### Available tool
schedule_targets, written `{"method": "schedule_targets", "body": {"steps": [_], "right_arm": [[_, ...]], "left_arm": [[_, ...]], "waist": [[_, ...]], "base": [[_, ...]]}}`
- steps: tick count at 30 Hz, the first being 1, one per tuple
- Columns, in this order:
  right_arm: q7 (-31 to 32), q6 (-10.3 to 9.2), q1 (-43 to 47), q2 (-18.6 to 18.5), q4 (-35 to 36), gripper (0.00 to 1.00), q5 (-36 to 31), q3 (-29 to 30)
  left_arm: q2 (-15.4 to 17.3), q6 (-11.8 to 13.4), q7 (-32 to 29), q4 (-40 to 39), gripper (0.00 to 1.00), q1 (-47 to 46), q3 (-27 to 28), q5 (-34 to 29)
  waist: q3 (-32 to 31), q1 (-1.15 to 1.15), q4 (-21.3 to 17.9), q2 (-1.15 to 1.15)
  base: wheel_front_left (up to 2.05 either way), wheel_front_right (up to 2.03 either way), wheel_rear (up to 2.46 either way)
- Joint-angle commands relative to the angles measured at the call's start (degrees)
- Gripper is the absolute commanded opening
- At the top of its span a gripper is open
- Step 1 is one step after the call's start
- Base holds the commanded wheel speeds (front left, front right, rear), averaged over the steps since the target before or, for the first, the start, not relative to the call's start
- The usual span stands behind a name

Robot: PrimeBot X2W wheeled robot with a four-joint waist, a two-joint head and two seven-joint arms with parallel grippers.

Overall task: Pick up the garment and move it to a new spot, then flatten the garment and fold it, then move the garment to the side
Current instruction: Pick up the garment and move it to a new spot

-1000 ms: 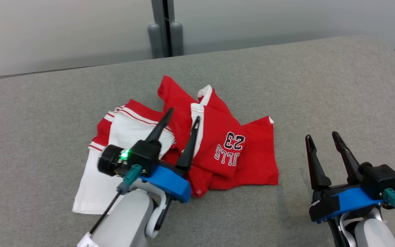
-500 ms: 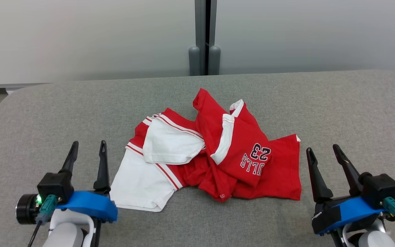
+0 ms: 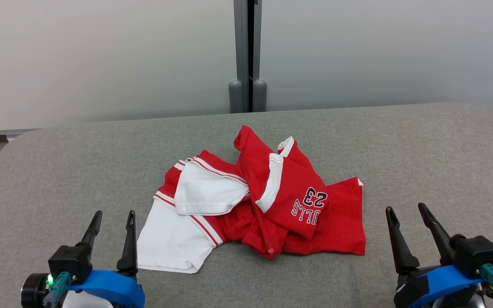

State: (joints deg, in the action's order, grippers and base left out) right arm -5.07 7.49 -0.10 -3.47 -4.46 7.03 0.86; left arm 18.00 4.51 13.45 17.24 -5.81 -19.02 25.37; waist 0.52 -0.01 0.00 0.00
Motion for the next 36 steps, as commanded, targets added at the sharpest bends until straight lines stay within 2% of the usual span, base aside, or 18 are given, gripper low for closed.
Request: {"method": "schedule_targets", "body": {"steps": [1, 19, 26, 36], "right_arm": [[0.29, 0.01, 0.91, 0.06, 0.42, 1.0, -0.03, 0.22], [0.73, 0.01, 0.65, 0.36, 1.85, 1.0, -0.08, 0.49], [0.6, 0.01, -1.9, 0.36, 2.32, 1.0, 0.09, -0.35], [-0.36, 0.01, -5.4, 0.17, 1.37, 1.0, 0.3, -1.45]], "left_arm": [[0.4, 0.11, -0.18, -0.42, 1.0, 0.59, 0.01, 0.32], [1.14, 1.28, -1.61, -1.59, 1.0, -1.71, -1.27, -0.65], [-0.45, -1.6, -7.38, 1.67, 1.0, -9.46, -3.75, 0.14], [-2.39, -5.77, -18.92, 17.5, 1.0, -19.69, -5.32, 3.98]], "waist": [[-0.17, 0.01, -0.04, 0.0], [1.04, 0.01, 0.09, 0.0], [6.02, 0.01, -0.33, 0.0], [12.79, 0.01, -2.43, 0.0]], "base": [[0.0, 0.0, 0.0], [0.0, 0.0, 0.0], [0.0, 0.0, 0.0], [0.0, 0.0, 0.0]]}}
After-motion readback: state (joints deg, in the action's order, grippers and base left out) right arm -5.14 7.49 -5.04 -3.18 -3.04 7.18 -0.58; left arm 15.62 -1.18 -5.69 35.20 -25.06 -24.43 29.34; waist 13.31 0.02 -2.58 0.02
